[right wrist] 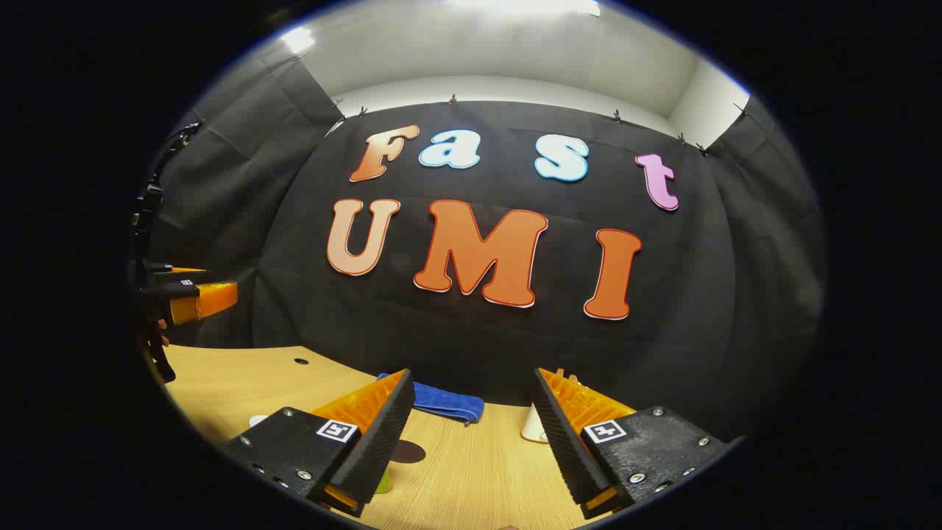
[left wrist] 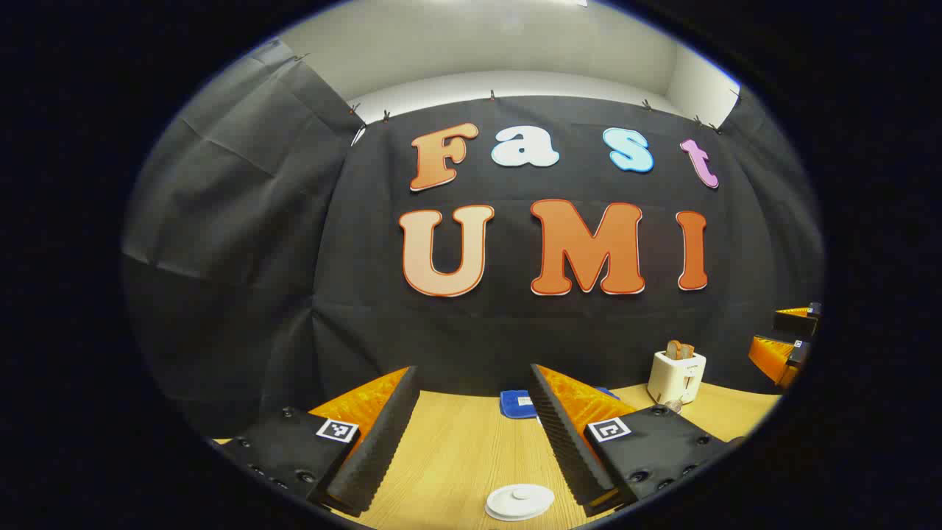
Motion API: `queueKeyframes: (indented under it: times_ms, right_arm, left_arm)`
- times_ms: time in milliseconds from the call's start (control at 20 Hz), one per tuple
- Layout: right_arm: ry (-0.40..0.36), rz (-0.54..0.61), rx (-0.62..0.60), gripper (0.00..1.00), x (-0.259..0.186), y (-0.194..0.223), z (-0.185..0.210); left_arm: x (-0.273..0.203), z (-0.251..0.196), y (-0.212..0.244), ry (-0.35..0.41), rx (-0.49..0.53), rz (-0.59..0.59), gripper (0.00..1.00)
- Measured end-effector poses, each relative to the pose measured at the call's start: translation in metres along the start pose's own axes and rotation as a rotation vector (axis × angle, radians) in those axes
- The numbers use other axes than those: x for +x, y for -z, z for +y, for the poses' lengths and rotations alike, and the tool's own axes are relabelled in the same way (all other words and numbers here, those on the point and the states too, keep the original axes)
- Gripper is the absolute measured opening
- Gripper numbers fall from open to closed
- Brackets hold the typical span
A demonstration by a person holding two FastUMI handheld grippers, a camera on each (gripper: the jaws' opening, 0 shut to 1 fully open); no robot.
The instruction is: Open the teacup lid with one hand, grasp the water bottle and pour water into the teacup with the other hand; after pouring, place the water bottle on the coaster and then close the teacup lid.
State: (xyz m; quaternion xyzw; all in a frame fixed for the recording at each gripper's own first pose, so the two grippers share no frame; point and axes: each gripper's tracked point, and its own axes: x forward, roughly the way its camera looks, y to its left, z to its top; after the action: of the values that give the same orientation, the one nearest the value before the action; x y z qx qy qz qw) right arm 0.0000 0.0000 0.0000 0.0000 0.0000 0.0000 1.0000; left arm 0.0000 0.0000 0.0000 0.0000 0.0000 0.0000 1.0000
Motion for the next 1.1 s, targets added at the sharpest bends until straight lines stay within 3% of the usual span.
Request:
queueKeyframes:
  times_ms: [600,1100]
  right_arm:
    - [-0.054,0.022,0.039,0.96,0.006,0.01,0.018]
    - [-0.11,0.086,0.072,0.95,0.006,0.036,0.031]
  left_arm:
    - [0.006,0.022,0.02,-0.083,0.032,0.053,0.96]
    - [0.005,0.0,0.037,-0.013,0.034,0.076,0.98]
